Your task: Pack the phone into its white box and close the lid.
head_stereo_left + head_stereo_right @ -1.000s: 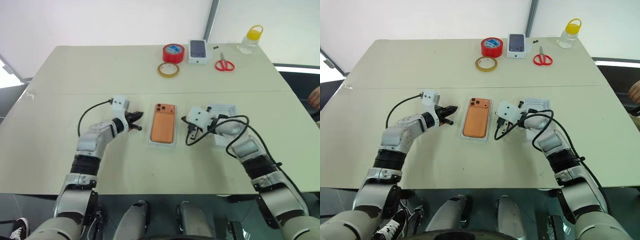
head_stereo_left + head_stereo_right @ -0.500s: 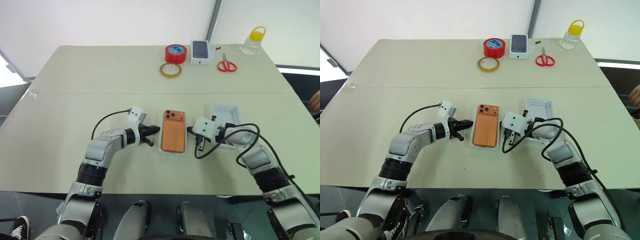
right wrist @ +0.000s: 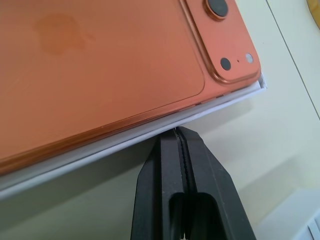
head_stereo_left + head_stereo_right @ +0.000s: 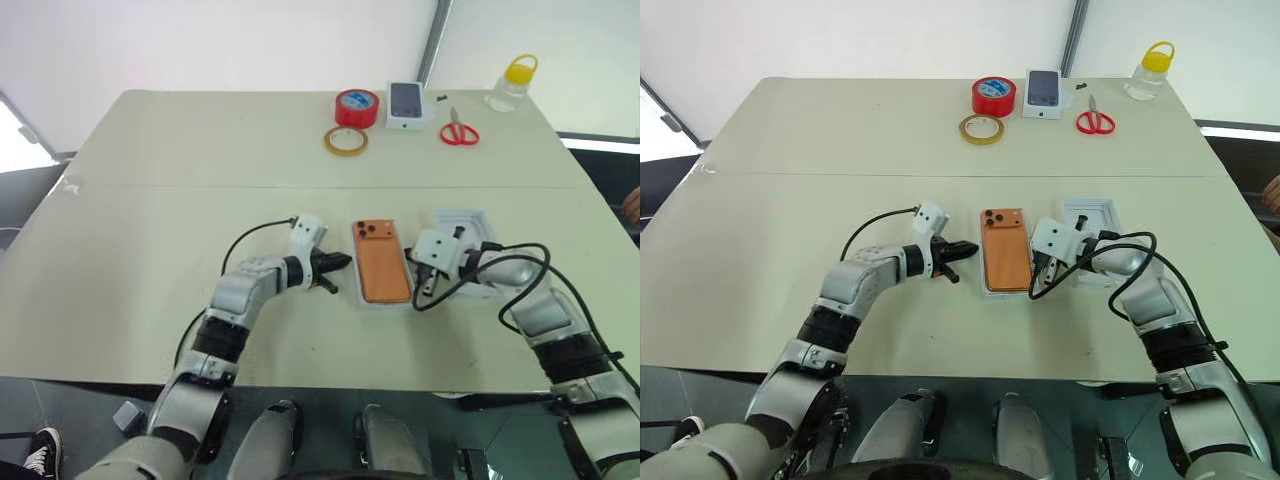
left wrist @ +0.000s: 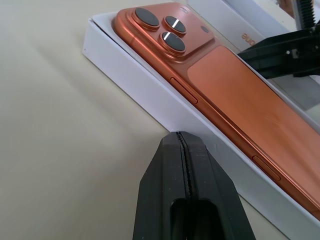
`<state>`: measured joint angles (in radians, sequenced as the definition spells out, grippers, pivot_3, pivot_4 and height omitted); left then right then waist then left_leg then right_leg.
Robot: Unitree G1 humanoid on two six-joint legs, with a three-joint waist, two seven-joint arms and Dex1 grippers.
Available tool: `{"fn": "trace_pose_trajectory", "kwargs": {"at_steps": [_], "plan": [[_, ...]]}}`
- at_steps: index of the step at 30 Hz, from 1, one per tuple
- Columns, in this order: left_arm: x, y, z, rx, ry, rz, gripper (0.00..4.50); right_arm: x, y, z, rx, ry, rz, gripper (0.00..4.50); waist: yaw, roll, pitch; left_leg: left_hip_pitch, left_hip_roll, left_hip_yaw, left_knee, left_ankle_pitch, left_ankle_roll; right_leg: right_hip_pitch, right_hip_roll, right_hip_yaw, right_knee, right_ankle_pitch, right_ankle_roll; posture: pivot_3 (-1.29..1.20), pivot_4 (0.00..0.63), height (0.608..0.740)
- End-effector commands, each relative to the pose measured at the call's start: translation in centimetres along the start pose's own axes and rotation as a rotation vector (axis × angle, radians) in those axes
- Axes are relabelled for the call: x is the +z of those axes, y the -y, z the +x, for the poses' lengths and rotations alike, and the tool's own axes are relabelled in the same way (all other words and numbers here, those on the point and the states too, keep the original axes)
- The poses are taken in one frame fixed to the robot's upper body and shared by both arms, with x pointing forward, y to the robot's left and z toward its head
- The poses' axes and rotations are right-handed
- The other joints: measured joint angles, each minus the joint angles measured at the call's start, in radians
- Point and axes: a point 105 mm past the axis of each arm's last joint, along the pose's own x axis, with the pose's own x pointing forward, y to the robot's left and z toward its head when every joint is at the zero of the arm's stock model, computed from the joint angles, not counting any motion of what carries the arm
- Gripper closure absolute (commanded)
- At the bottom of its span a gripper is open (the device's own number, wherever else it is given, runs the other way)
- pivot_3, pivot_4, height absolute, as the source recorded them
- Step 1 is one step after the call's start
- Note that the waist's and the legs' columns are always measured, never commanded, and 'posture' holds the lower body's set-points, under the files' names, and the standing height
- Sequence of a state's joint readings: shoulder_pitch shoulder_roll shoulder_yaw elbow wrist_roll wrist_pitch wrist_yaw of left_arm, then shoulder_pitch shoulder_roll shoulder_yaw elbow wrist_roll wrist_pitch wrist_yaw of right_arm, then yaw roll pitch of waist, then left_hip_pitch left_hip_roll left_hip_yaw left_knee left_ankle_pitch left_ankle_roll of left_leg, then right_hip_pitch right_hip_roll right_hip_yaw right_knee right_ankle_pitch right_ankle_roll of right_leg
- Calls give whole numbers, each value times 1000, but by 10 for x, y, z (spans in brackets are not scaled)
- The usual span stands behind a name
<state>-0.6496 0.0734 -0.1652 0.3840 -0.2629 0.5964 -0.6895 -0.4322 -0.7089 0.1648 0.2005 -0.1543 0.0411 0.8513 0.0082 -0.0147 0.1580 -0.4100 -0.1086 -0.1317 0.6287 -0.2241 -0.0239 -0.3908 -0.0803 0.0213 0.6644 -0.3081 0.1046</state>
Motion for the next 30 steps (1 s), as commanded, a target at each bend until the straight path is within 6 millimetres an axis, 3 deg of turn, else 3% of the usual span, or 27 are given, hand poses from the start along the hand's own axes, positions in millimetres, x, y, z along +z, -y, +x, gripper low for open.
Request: {"fn": "trace_pose_trajectory", "kwargs": {"at_steps": [1, 12, 22, 28, 30], "plan": [[10, 35, 24, -149, 17, 83, 4479, 3, -3, -3, 16, 18, -8, 4500, 3, 0, 0, 0, 0, 0, 0, 0, 0, 0, 0, 0, 0, 0, 0, 0, 150, 740], [11, 34, 38, -144, 33, 73, 4479, -12, 2, -18, -23, -28, 1, 4500, 6, 0, 0, 0, -1, 0, 1, 0, 1, 1, -1, 0, 0, -1, 1, 0, 150, 740], [14, 49, 50, -199, 39, 97, 4479, -24, 10, -29, -51, -69, -27, 4500, 6, 0, 0, 0, -2, 0, 1, -1, 1, 1, -1, -1, 0, -1, 2, 0, 150, 740], [15, 37, 43, -179, 28, 118, 4479, -21, 9, -29, -51, -46, 10, 4500, 3, 0, 0, 0, -1, 0, 1, -1, 1, 1, -1, 0, 0, -1, 2, 0, 150, 740], [20, 20, 36, -121, 39, 135, 4479, -19, 7, -31, -22, -39, 30, 4500, 3, 0, 0, 0, -1, 0, 1, -1, 1, 1, -1, 0, 0, -1, 2, 0, 150, 740]]}}
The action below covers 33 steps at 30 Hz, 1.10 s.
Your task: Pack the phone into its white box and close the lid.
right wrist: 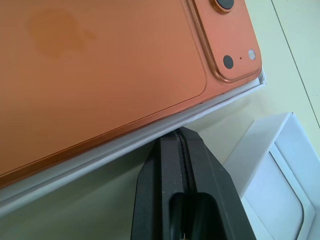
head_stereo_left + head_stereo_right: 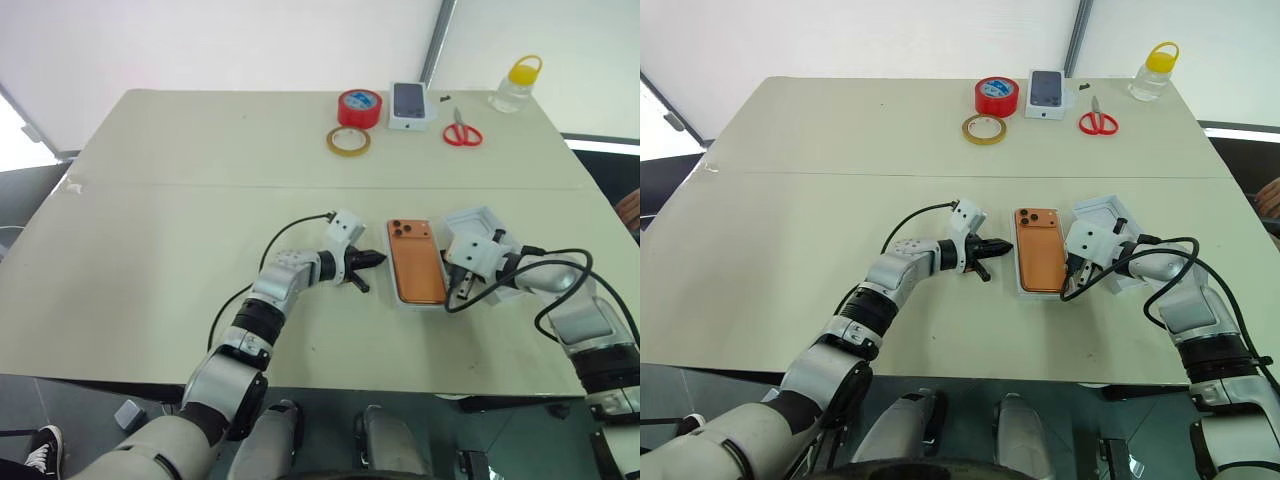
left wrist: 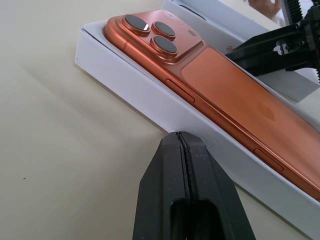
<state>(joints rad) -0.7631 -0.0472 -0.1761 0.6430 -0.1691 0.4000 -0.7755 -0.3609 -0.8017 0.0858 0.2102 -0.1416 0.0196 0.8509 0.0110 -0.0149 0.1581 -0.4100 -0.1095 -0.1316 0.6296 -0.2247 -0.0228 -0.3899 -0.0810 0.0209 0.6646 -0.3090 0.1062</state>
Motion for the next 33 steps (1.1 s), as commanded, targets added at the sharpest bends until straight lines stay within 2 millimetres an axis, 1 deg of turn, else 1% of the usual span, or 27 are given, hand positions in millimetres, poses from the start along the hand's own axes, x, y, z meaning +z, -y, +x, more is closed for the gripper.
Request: {"fn": "trace_pose_trajectory", "kwargs": {"at_steps": [1, 3, 7, 9, 11, 12, 13, 14, 15, 16, 18, 20, 22, 24, 26, 29, 31, 32, 33], "plan": [[19, -9, -4, 20, 33, 72, 4479, 12, -5, -4, 42, 50, 17, 4500, 0, 0, 0, 0, 0, 0, 0, 0, 0, 0, 0, 0, 0, 0, 0, 0, 150, 740], [21, -20, -14, 46, 31, 77, 4479, 8, -1, -9, 33, 28, 7, 4500, -6, 0, 0, 0, 0, 0, 0, 0, 0, -1, 1, 0, 0, 0, 0, 0, 150, 740], [24, -35, -34, 86, 39, 97, 4479, 5, 13, -22, 2, 4, -12, 4500, -15, 0, 0, 0, 1, 0, -1, 0, 0, -1, 1, 0, 1, 0, 0, 0, 150, 740], [26, -36, -45, 78, 58, 94, 4479, 5, 22, -29, -22, 0, -12, 4500, -20, 0, 0, 0, 1, 0, -1, 0, 0, -1, 1, 0, 1, 0, 0, 0, 150, 740], [30, -36, -52, 81, 87, 104, 4479, 10, 30, -34, -51, 34, 20, 4500, -24, 0, 0, 0, 1, 0, -1, 0, 0, -1, 0, 0, 1, 0, 0, 0, 150, 740], [33, -37, -57, 80, 105, 82, 4479, 14, 35, -36, -66, 67, 93, 4500, -24, 0, 0, 0, 1, 0, 0, 0, 0, -1, 0, 1, 1, 0, 0, 0, 150, 740], [37, -36, -61, 59, 131, 40, 4086, 17, 38, -37, -71, 93, 154, 4093, -22, 0, 0, 0, 1, 0, 0, 0, 0, -1, 1, 1, 1, 0, 0, 0, 150, 740], [43, -34, -65, 35, 160, 18, 3922, 19, 39, -38, -67, 111, 186, 3917, -23, 0, 0, 0, 1, 0, 0, 0, 0, -1, 1, 1, 1, 0, 0, 0, 150, 740], [46, -32, -67, 19, 178, 6, 3575, 20, 39, -38, -62, 119, 202, 3562, -23, 0, 0, 0, 1, 0, 0, 0, 0, -1, 1, 1, 1, 0, 0, 0, 150, 740], [52, -31, -73, 15, 194, 48, 3202, 25, 40, -38, -68, 148, 227, 3140, -23, 0, 0, 0, 1, 0, 0, 0, 0, -1, 0, 1, 1, 0, 0, 0, 150, 740], [61, -29, -82, 18, 212, 137, 2200, 34, 43, -38, -87, 192, 269, 2129, -27, 0, 0, 0, 2, 0, -1, 0, 0, -1, 1, 1, 1, 0, 0, 0, 150, 740], [66, -29, -93, 17, 231, 188, 1272, 33, 46, -38, -104, 177, 308, 1134, -27, 0, 0, 0, 2, 0, -1, 0, 0, -2, 1, 1, 1, 0, 0, 0, 150, 740], [68, -34, -107, 81, 221, 339, 203, 17, 38, -36, -91, 67, 309, 96, -24, 0, 0, 0, 2, 0, -1, 0, 0, -2, 1, 1, 1, 0, 0, 0, 150, 740], [65, -28, -118, 26, 217, 381, 203, 5, 31, -35, -96, 0, 335, 96, -22, 0, 0, 0, 1, 0, -1, 0, 0, -2, 0, 1, 1, 0, 0, 0, 150, 740], [63, -23, -125, -17, 228, 376, 203, 1, 32, -35, -124, -17, 407, 96, -22, 1, 0, 0, 1, 0, -1, 0, 0, -2, 0, 1, 1, 0, -1, 0, 150, 740], [54, -10, -138, -120, 212, 383, 203, 3, 36, -37, -147, -27, 483, 96, -22, 1, 0, 0, 1, 0, -1, 0, 0, -2, 0, 1, 1, 0, -1, 0, 150, 740], [52, 4, -147, -188, 227, 416, 203, 8, 41, -38, -161, -33, 549, 96, -28, 2, 1, 0, 1, 0, -1, 0, 0, -2, 0, 2, 1, 0, -1, 0, 150, 740], [51, 12, -153, -222, 231, 452, 203, 11, 41, -39, -155, -39, 596, 96, -28, 2, 1, 0, 2, 0, -1, 0, 0, -2, 0, 2, 1, 0, -1, 0, 150, 740], [50, 17, -157, -243, 231, 472, 203, 12, 39, -40, -142, -61, 601, 96, -29, 3, 1, 0, 2, 0, -1, 0, 0, -3, 0, 2, 1, 0, -1, 0, 150, 740]]}}
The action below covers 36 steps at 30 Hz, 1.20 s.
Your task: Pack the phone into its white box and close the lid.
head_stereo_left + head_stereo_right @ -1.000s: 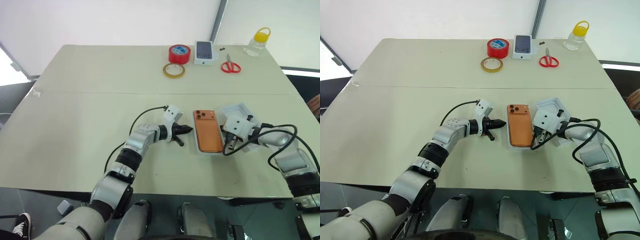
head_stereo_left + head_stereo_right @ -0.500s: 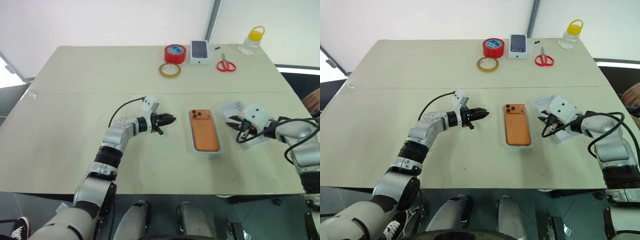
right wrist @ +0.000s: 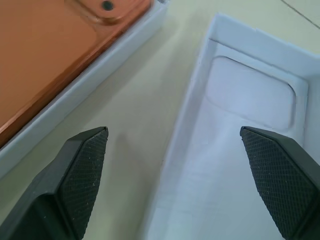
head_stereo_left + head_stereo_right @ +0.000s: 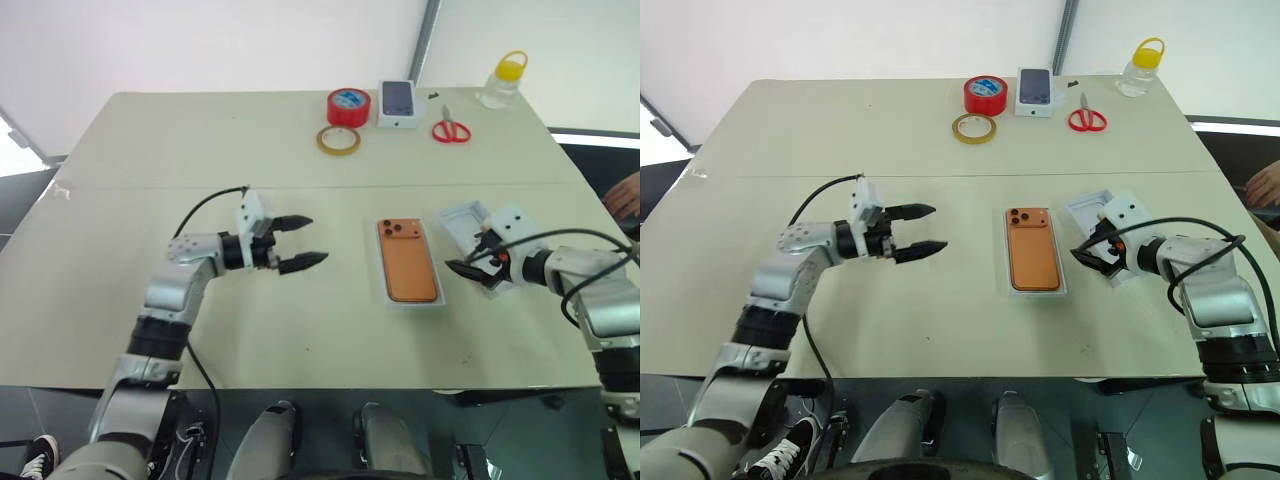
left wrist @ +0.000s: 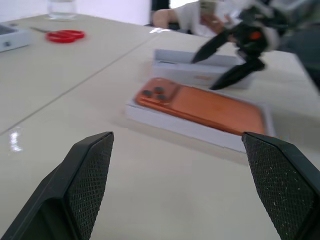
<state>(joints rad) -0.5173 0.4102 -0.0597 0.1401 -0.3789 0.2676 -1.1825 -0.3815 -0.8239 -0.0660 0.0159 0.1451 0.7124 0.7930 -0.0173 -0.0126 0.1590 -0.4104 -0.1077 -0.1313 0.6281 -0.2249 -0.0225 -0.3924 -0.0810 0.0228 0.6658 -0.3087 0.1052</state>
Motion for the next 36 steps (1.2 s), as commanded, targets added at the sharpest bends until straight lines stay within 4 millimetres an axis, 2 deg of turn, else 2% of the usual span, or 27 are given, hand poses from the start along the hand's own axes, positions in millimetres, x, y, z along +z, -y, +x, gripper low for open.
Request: {"fn": "trace_pose_trajectory", "kwargs": {"at_steps": [1, 5, 9, 13, 18, 29, 32, 36], "plan": [[23, 25, -11, -124, 54, 118, 203, 17, 2, -14, -18, -21, 36, 96, 2, 1, 0, 0, 0, 0, 0, -2, 4, 0, 0, 0, 0, 0, 0, 0, 150, 740], [29, 42, -27, -197, 43, 138, 203, 9, -1, -24, -33, -111, 76, 96, 7, 1, 0, 0, 0, 0, 0, -4, 6, 0, 0, 0, -1, 0, 0, 0, 150, 740], [30, 45, -37, -223, 19, 149, 203, 15, -12, -30, -16, -127, 152, 96, 7, 1, 0, 0, 0, 0, 0, -4, 7, 0, -1, 0, -1, 0, 0, 0, 150, 740], [29, 45, -42, -220, 10, 166, 203, 11, -21, -29, -19, -182, 153, 96, 5, 1, 0, 0, 0, 0, 0, -4, 8, 0, -1, 0, -1, 0, 0, 0, 150, 740], [27, 45, -41, -203, 13, 166, 203, 7, -19, -26, -44, -202, 116, 96, 6, 1, 0, 0, 0, 0, 0, -4, 8, 0, -1, 0, -1, 0, 0, 0, 150, 740], [26, 49, -31, -175, 41, 156, 203, 3, -13, -12, -35, -239, 150, 96, 5, 1, 0, 0, 0, 0, -1, -5, 8, 0, -1, 0, -1, 0, 0, 0, 150, 740], [27, 49, -31, -160, 44, 153, 140, 0, -11, -9, -47, -251, 152, 913, 6, 1, 0, 0, 0, 0, -1, -5, 8, 0, -1, 0, -1, 0, 0, 0, 150, 740], [27, 49, -31, -146, 46, 139, 140, -2, -6, -7, -78, -254, 156, 3032, 4, 1, 0, 0, 0, 0, -1, -5, 8, 0, -1, 0, -1, 0, 0, 0, 150, 740]]}}
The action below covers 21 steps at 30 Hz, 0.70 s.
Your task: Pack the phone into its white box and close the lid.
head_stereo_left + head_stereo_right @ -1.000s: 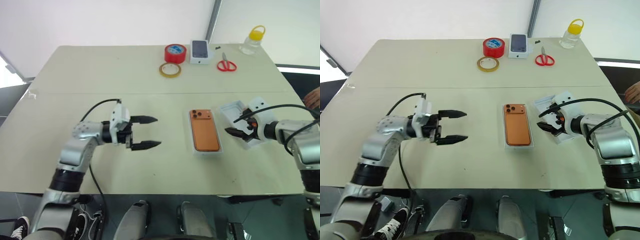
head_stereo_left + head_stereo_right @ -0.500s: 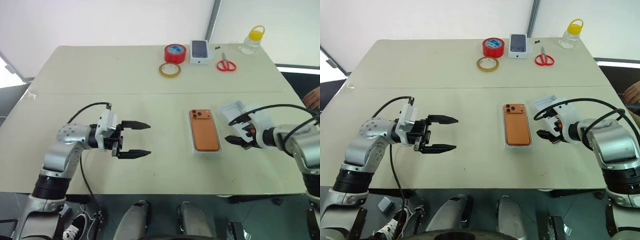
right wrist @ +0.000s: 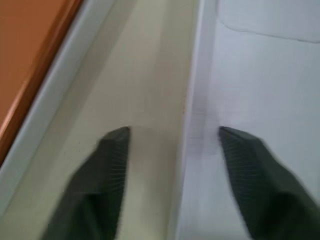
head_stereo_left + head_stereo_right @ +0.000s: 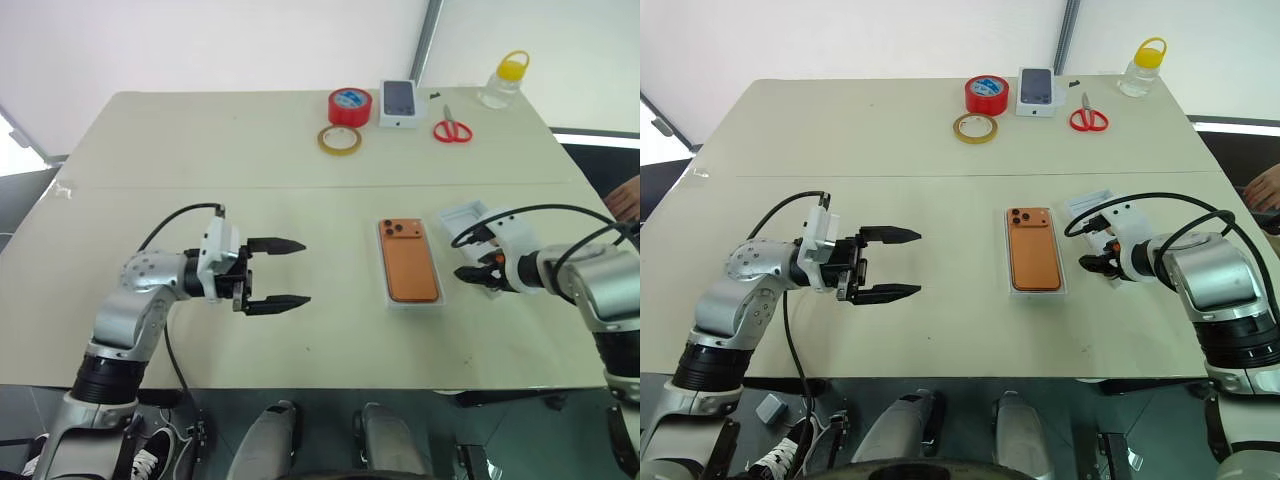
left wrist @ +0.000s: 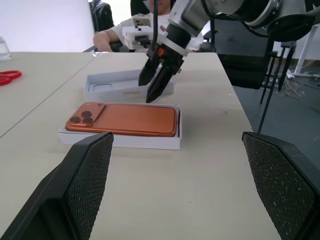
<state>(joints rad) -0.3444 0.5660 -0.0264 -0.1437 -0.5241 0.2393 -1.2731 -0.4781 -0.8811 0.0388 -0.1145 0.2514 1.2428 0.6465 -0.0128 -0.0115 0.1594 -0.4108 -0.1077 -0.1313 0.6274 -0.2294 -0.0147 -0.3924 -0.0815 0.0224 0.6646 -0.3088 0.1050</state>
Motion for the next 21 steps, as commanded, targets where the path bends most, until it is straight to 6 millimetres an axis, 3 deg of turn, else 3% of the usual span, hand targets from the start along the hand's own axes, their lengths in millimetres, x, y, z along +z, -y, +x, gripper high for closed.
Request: {"fn": "trace_pose_trajectory", "kwargs": {"at_steps": [1, 3, 8, 12, 16, 21], "plan": [[7, 4, 2, -8, 17, 17, 140, 9, 4, -2, -32, 35, -15, 3502, 0, 0, 0, 0, 0, 0, 0, 0, 0, 0, 0, 0, 0, 0, 0, 0, 150, 740], [7, 5, 3, -9, 16, 12, 140, 11, 8, -2, -51, 41, -5, 4415, -1, 0, 0, 0, 0, 0, 0, 0, 0, 0, 0, 0, 0, 0, 0, 0, 150, 740], [6, 2, 4, -3, 17, 7, 140, 16, 7, -4, -44, 59, 44, 4415, 0, 0, 0, 0, 0, 0, 0, 0, 0, 0, 0, 0, 0, 0, 0, 0, 150, 740], [5, -2, 5, 18, 16, 1, 140, 64, 12, -13, -28, 254, 168, 4415, -6, 3, 2, 0, 0, 0, 0, 0, 0, -1, 0, 0, 1, 0, -1, 0, 150, 740], [2, -14, 7, 77, 7, -15, 140, 107, -4, -26, 121, 463, 295, 4415, -2, 4, 2, 0, 0, 0, -1, 0, 0, -1, 1, 0, 1, 0, -1, 0, 150, 740], [1, -33, 9, 213, 20, -37, 140, 129, -41, -37, 439, 606, 550, 4415, 1, 4, 2, 0, 0, 0, -1, 0, 0, -1, 1, 0, 0, 0, 0, 0, 150, 740]]}}
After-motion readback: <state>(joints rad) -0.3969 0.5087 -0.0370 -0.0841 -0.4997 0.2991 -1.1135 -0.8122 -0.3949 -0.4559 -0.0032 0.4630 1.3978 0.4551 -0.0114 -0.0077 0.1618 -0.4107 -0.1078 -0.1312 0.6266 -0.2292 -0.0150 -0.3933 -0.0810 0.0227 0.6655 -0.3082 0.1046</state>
